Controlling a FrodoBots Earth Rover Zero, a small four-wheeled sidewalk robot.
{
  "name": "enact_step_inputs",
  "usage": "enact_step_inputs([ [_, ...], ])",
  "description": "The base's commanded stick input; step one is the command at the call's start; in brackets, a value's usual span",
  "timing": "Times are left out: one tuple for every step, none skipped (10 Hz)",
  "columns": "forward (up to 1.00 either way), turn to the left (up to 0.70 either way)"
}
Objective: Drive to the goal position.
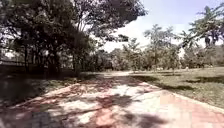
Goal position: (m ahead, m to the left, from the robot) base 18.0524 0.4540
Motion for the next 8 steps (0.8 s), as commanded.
enact_step_inputs([
  [0.70, 0.00],
  [0.70, 0.00],
  [0.70, 0.00],
  [0.70, 0.00],
  [0.70, 0.00],
  [0.70, 0.00],
  [0.70, 0.00],
  [0.70, -0.35],
])
